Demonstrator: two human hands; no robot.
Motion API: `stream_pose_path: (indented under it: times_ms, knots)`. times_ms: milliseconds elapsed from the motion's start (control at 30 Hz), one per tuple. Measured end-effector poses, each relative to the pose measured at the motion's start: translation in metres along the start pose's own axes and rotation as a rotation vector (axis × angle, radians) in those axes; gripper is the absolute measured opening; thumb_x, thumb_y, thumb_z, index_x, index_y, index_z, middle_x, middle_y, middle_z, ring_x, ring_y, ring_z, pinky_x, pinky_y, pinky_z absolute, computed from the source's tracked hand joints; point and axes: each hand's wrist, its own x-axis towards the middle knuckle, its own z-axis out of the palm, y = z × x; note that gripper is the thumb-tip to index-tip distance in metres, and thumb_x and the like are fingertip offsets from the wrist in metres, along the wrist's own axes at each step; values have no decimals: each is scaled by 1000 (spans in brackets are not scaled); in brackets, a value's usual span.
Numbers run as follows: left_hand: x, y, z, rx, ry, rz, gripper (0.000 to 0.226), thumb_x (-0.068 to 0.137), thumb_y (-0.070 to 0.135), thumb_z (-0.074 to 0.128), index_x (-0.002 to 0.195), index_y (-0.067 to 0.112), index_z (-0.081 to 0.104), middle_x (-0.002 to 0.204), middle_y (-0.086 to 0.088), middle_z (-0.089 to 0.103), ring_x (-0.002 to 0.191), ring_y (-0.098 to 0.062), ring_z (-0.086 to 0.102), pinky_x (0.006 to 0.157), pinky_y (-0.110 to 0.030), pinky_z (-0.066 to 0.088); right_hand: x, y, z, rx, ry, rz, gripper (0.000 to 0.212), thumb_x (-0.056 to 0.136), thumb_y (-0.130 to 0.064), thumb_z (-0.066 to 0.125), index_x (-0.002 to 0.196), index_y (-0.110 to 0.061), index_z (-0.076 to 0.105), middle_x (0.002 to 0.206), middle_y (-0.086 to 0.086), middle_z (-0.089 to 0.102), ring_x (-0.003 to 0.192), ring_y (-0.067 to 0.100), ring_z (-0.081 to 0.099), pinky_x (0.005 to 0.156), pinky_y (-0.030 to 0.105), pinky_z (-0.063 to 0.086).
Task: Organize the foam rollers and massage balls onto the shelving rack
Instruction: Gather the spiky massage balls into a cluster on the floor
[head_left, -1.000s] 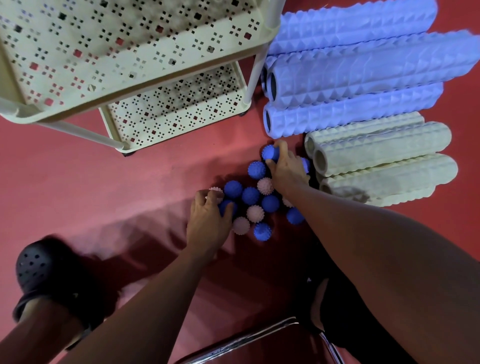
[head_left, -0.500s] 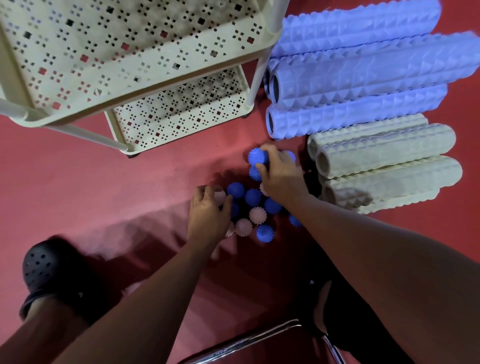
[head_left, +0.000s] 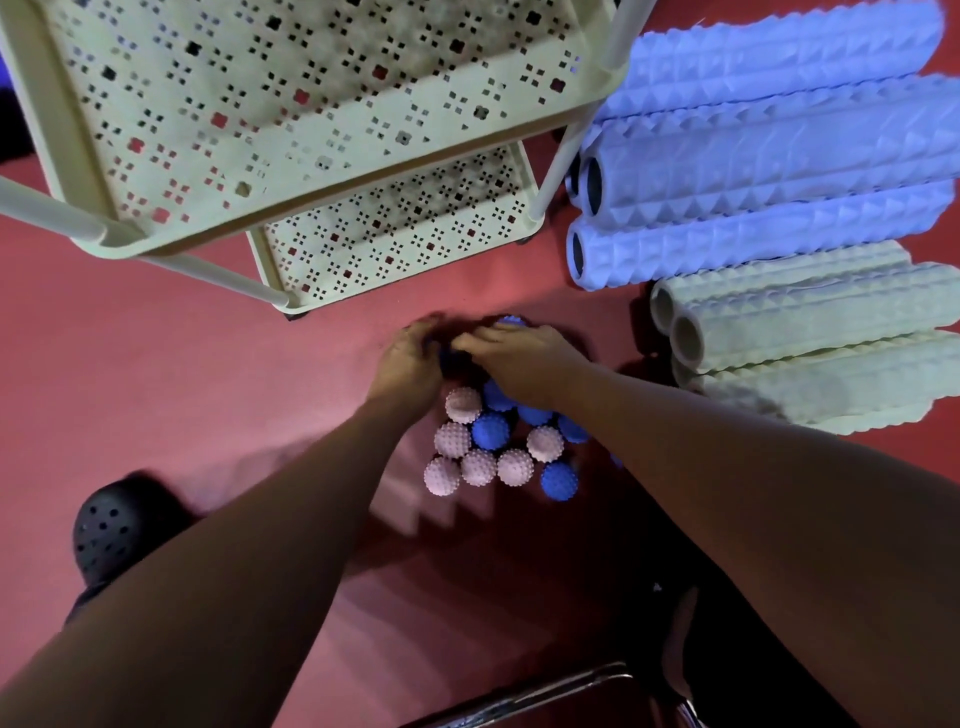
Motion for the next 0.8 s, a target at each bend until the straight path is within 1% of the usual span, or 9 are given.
stream_pose_path:
  times_ms: [33,133,200,300,400,467,567,733,800]
  knots:
    - [4,-2,0,39,-22,-10,41,98,24,43,137,29,56,131,0,62,118,-21,59,107,-40,46,0,5,-6,51,13,12,43,93,-17,41,133,-31,52,126,-10,57,117,15,52,77,34,50]
    - [7,-4,2,113,12,-18,41,96,14,49,134,24,59,131,-8,61,117,-28,59,106,-38,46,6,21,-13,220,47,266,42,96,-17,42,136,-27,52,142,-6,47,124,21,44,92,36,45]
    - [3,-4,5,95,60,-54,37,97,16,55,133,20,59,133,-12,55,118,-29,55,107,-35,43,8,31,-6,246,-51,384,37,101,-25,41,136,-23,52,141,1,48,124,26,48,101,37,41]
    - [-5,-6,9,102,67,-25,41,93,25,61,134,22,59,129,-11,55,118,-29,55,106,-39,44,5,32,4,349,-55,402,29,101,-24,47,126,-16,60,127,7,58,122,26,53,101,30,36]
    - [-10,-3,14,105,53,35,40,91,27,62,132,23,62,128,-5,60,115,-24,57,101,-35,47,-2,28,3,427,-25,415,31,98,-22,55,128,-17,60,133,6,59,128,22,50,104,26,33]
    - [-14,3,17,19,42,32,36,93,15,62,129,17,64,125,-1,61,109,-17,58,93,-21,48,-8,26,6,423,-37,414,26,96,-22,57,121,-16,63,133,5,59,132,22,48,106,28,33]
    - [-19,9,22,-113,20,43,37,92,-5,51,123,10,66,121,1,62,105,-9,56,73,4,39,-17,26,7,385,8,430,23,92,-25,62,112,-16,65,121,6,64,115,28,58,97,37,44]
    - [-20,16,26,-128,-5,46,44,91,-12,42,121,11,65,118,3,61,95,-6,56,68,4,39,-26,27,0,355,-16,448,29,94,-22,61,121,-15,65,127,6,62,116,29,56,97,35,42]
    - [-20,17,25,-127,-6,56,43,91,-11,43,121,11,64,119,1,61,99,-9,56,70,3,42,-28,27,-3,381,15,438,30,92,-18,62,121,-13,65,128,5,62,117,27,57,97,32,40]
